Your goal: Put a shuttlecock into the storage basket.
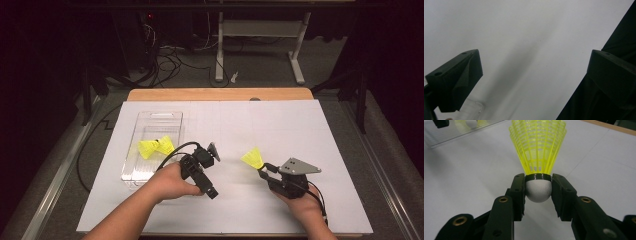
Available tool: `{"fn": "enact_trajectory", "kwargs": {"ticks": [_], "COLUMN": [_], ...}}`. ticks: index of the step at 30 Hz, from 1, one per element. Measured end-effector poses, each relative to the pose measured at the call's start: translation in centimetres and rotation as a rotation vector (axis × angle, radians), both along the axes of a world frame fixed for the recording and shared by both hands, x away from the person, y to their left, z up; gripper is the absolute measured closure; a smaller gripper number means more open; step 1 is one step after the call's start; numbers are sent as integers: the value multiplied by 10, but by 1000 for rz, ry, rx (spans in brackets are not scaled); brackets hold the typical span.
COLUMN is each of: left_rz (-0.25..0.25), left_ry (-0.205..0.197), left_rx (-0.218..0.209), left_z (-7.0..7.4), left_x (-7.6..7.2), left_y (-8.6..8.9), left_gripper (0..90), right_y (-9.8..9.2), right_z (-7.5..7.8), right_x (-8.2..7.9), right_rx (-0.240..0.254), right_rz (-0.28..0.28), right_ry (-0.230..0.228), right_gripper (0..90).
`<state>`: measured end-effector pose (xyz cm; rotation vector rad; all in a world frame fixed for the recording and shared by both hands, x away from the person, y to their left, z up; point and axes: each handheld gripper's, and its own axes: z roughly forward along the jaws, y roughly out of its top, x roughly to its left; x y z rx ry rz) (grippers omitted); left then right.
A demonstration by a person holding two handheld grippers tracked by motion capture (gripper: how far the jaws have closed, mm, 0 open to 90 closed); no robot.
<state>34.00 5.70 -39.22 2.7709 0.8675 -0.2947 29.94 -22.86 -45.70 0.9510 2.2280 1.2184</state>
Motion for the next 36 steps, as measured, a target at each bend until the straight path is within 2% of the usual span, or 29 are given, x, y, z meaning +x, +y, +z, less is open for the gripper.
{"fn": "enact_trajectory", "kwargs": {"ticks": [6, 12, 17, 36], "left_rz": [-2, 1, -2, -3], "left_ry": [-1, 1, -1, -12], "left_rx": [23, 28, 28, 13], "left_z": [0, 1, 0, 2], "left_x": [-1, -1, -1, -2], "left_y": [-2, -5, -5, -4], "left_gripper": [16, 17, 17, 21], "right_y": [-3, -11, -13, 9], "right_z": [-5, -3, -2, -6], "right_x": [-9, -8, -8, -14], "right_rx": [-21, 4, 5, -41], "right_rz": [23, 15, 15, 104], "right_ry": [-7, -8, -11, 6], "right_gripper": [658, 658, 658, 657]}}
